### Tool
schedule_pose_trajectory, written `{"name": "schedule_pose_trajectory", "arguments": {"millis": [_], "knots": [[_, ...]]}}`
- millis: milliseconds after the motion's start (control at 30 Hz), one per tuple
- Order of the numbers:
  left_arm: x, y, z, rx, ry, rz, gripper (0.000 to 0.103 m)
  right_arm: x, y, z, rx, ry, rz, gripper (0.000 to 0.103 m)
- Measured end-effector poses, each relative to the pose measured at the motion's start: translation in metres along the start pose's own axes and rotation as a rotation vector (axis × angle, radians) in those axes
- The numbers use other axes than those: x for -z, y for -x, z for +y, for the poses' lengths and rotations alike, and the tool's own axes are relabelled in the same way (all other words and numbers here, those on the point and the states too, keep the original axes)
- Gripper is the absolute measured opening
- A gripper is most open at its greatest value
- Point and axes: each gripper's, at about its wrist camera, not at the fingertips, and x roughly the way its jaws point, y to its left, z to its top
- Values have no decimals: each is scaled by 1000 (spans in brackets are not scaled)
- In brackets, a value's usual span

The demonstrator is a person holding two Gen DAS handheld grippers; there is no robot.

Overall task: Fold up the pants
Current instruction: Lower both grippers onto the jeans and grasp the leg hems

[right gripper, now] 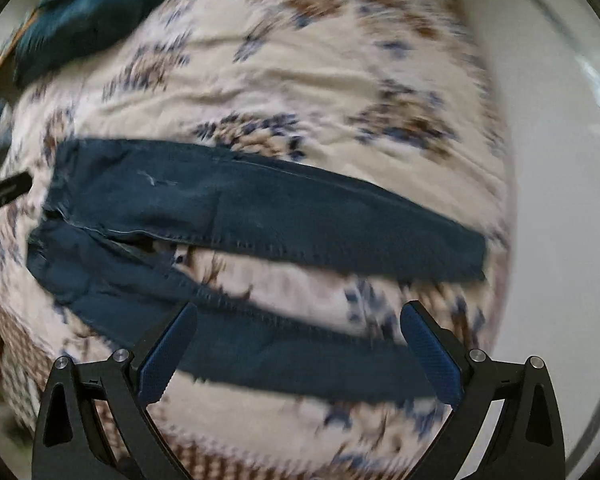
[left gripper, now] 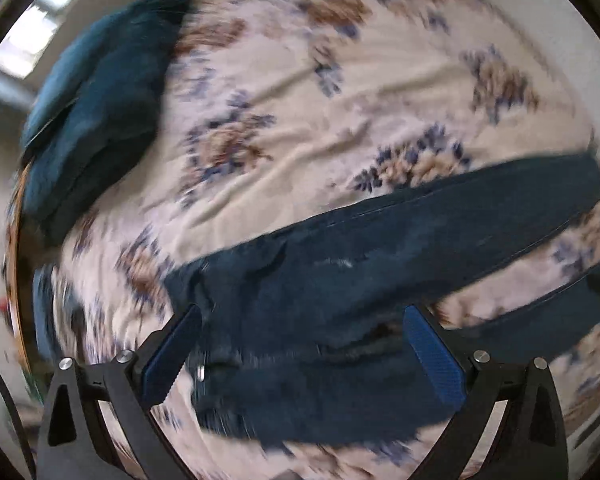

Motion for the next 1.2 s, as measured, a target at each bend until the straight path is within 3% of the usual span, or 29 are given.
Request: {"name": "schedule_pose_trajectory", "arguments": {"millis": [133, 300, 467, 567, 600, 667, 700, 767, 800, 833, 867, 1033, 1200], "knots": [[-37, -101, -16, 44, -204, 124, 97, -67, -97, 8, -27, 173, 102, 103], [-64, -183, -29, 111, -384, 228, 91, -120, -185, 22, -20, 371, 208, 103], [-68, -210, -29, 233, -492, 341, 91, -145, -230, 32, -32, 557, 299, 103], [-70, -218, -27, 272, -504, 379, 90, -153, -249, 27, -74, 584, 365, 100], [-70, -218, -27, 281, -506, 375, 86, -154, -253, 25, -86, 588, 377, 97], [-68, -213, -27, 310, -504, 366, 60, -156, -256, 21, -123, 587, 394, 74], [-67, -208, -27, 316, -503, 354, 55, -156, -253, 20, -134, 586, 385, 69], [-57, -193, -25, 306, -496, 324, 33, -147, -246, 23, -115, 604, 338, 42], [-54, -186, -22, 299, -482, 303, 28, -140, -241, 23, -105, 606, 313, 33], [-48, -180, -21, 300, -469, 296, 19, -135, -235, 20, -76, 598, 287, 17], [-42, -169, -17, 300, -454, 270, 16, -128, -231, 18, -72, 586, 273, 9], [2, -102, 14, 372, -320, 163, 13, -92, -179, -9, -116, 426, 131, 7], [79, -29, 33, 408, -145, 55, 13, -23, -126, -29, -209, 265, 11, 7]]}}
